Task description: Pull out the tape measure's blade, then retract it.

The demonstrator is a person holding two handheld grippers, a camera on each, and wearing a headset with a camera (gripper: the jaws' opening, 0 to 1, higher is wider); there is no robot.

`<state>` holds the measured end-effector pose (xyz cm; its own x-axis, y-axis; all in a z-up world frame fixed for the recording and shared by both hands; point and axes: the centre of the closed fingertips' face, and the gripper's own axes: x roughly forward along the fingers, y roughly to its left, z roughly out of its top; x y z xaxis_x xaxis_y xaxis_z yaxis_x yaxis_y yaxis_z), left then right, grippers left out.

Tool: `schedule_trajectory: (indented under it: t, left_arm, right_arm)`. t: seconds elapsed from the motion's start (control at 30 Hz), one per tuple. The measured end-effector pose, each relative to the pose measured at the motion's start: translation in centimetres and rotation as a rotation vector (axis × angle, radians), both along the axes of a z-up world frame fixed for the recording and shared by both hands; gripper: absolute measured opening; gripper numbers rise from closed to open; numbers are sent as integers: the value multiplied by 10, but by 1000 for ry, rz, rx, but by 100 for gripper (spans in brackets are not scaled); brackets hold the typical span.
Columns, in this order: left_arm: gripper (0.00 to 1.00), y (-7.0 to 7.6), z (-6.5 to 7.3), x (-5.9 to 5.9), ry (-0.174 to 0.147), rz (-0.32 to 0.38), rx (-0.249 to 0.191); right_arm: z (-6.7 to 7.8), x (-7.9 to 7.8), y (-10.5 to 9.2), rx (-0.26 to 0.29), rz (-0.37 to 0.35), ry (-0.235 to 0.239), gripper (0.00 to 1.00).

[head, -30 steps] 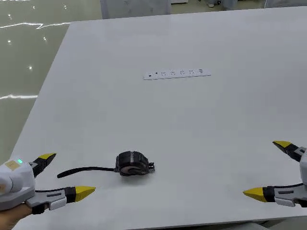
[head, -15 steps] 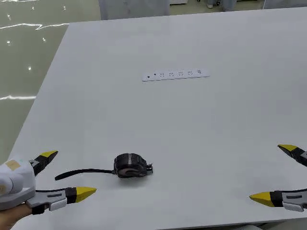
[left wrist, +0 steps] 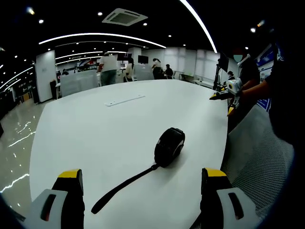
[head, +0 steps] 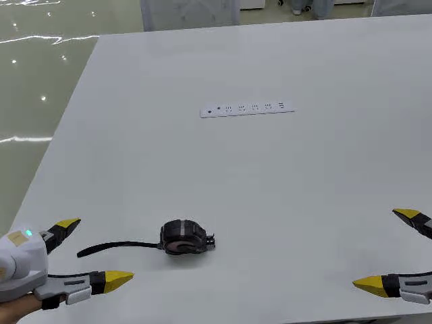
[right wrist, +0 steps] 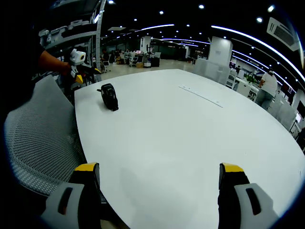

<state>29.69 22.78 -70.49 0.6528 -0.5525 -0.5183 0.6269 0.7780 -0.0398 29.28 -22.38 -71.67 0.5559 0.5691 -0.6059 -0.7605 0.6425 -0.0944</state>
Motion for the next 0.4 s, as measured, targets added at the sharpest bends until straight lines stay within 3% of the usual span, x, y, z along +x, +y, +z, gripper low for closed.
schedule_trajectory:
  t: [0.4]
  left_arm:
    - [100, 2, 2, 1, 3, 3, -6]
  right_arm:
    - [-4, -5, -2, -6, -3, 24, 100]
